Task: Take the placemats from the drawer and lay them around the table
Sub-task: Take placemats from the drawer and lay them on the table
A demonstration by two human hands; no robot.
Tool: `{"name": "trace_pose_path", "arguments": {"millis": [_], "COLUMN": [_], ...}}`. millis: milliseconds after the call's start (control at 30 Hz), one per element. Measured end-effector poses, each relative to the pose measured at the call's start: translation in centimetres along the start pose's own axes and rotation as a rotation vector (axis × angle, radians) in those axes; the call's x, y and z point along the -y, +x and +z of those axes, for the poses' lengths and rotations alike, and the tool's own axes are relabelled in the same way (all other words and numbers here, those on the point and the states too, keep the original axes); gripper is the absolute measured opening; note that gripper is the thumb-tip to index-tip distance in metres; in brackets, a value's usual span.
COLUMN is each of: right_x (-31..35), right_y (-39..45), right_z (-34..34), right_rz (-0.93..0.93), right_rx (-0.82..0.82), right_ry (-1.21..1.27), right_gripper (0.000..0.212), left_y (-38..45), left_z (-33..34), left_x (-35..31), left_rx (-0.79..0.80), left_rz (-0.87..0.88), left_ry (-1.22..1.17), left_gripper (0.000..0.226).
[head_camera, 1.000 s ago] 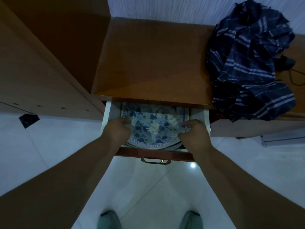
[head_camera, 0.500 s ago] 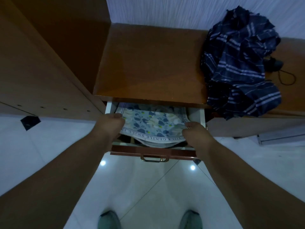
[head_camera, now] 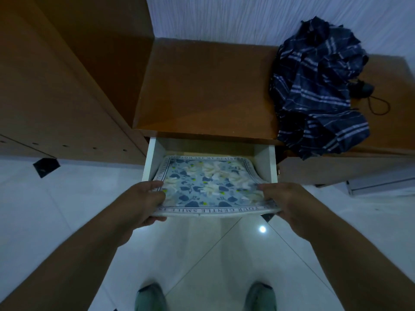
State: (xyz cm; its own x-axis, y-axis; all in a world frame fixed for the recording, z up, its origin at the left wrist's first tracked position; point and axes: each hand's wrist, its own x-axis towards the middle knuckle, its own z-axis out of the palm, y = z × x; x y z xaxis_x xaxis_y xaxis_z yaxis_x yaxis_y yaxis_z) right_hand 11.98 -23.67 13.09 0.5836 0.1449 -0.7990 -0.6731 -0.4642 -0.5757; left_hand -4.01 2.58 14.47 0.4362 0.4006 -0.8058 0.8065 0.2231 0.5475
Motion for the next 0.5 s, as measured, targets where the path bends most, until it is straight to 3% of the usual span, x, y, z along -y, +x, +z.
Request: {"name": "trace_pose_path", "arguments": {"millis": [100,167,233,333,433,500], "right_x": [-0.8,-0.8,-0.7,-1.0,-1.4,-1.7], "right_y": [0.5,0.4,-0.1,-0.7,-0.8,-1.1], "right_z": [-0.3,-0.6,-0.9,-1.1,-0.7,-0.4], "right_rz": [-0.063,-0.081,-0.057,0.026,-0.005,-0.071], "right_rx": [-0.078,-0.044,0.055,0.206,0.222,0.185], "right_ry": [-0.05,-0.036,-0.039,-0.096,-0.185,-0.249], "right_gripper": [0.011,0.016,0.032,0.051,0.04,0.046], "left_y": [0.1,-0.4,-1.0,-1.3,-1.1,-1.1], "left_z": [0.1,-0.3,-1.1,-2.1,-1.9,-1.5], "left_x": [0.4,0.3,0.3,0.7,1.1,1.6], "left_rx": [-0.094,-0.068,0.065,0.232,0.207,0.129], "left_rz": [0.095,0.095,0.003,-0.056,-0.031,0.019], "left_ry": [0.103,0.123,0.083,0.063,0.031,-0.003], "left_gripper": [0.014,0.011,0.014,0.038,0.042,0.037]}}
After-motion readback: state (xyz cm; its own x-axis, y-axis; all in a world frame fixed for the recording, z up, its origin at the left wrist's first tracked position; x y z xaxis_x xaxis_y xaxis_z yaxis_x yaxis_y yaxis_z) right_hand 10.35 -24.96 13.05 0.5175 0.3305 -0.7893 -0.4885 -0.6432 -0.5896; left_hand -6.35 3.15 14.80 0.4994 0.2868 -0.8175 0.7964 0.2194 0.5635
